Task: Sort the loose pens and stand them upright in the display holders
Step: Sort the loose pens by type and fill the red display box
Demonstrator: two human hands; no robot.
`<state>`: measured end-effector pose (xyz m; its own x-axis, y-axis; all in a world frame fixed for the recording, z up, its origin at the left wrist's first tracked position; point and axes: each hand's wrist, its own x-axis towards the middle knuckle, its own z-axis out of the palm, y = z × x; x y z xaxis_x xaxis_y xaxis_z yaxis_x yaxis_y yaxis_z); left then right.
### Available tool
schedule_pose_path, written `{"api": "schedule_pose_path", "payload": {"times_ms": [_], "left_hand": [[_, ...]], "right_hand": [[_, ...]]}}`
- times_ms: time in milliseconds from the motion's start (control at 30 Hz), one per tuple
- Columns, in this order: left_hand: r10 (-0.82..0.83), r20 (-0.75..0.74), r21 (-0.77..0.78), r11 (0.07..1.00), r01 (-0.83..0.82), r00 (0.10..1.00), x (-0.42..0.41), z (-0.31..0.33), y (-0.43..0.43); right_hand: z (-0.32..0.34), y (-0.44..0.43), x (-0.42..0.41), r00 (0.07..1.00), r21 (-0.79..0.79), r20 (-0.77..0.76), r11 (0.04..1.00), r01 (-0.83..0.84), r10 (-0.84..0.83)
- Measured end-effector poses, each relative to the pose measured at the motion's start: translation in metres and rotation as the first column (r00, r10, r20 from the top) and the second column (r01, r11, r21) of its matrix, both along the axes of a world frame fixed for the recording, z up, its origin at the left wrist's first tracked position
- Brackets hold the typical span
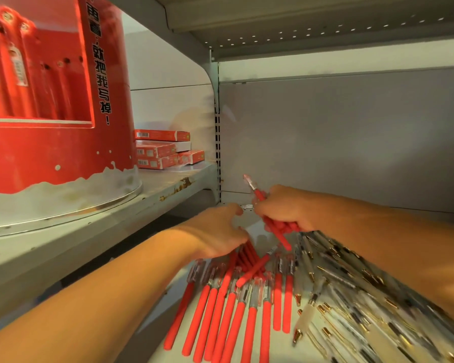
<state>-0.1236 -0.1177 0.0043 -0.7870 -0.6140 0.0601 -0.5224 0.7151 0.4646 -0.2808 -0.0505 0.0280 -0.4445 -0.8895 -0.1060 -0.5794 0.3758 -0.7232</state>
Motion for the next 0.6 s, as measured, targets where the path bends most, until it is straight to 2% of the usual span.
{"api": "schedule_pose_path", "payload": {"times_ms": [100,200,300,433,533,600], "left_hand": [[0.059,0.004,0.043,0.997,-0.059,0.998,0.001,0.002,0.009],[0.065,0.031,0.043,0.997,-0.066,0.997,0.003,0.003,0.018],[-0.004,0.037,0.024,1.000,0.003,0.999,0.006,0.000,0.031],[-0.013,0.044,0.053,0.999,0.011,0.999,0.014,-0.008,0.039],[0.023,0.074,0.024,0.999,-0.024,0.997,0.019,-0.012,0.038],[0.048,0.099,-0.020,0.999,-0.046,0.994,0.021,-0.015,0.038]], "right_hand": [[-0.005,0.034,0.023,0.990,0.061,0.112,0.994,-0.089,0.081],[-0.010,0.053,0.040,0.982,-0.003,0.145,0.992,-0.123,0.122],[-0.015,0.063,0.052,0.962,-0.064,0.215,0.985,-0.160,0.170],[-0.019,0.074,0.062,0.925,-0.059,0.291,0.970,-0.237,0.244],[-0.021,0.077,0.062,0.953,-0.054,0.222,0.978,-0.201,0.208],[-0.023,0.077,0.057,0.983,-0.020,-0.004,0.983,-0.185,0.185]]}}
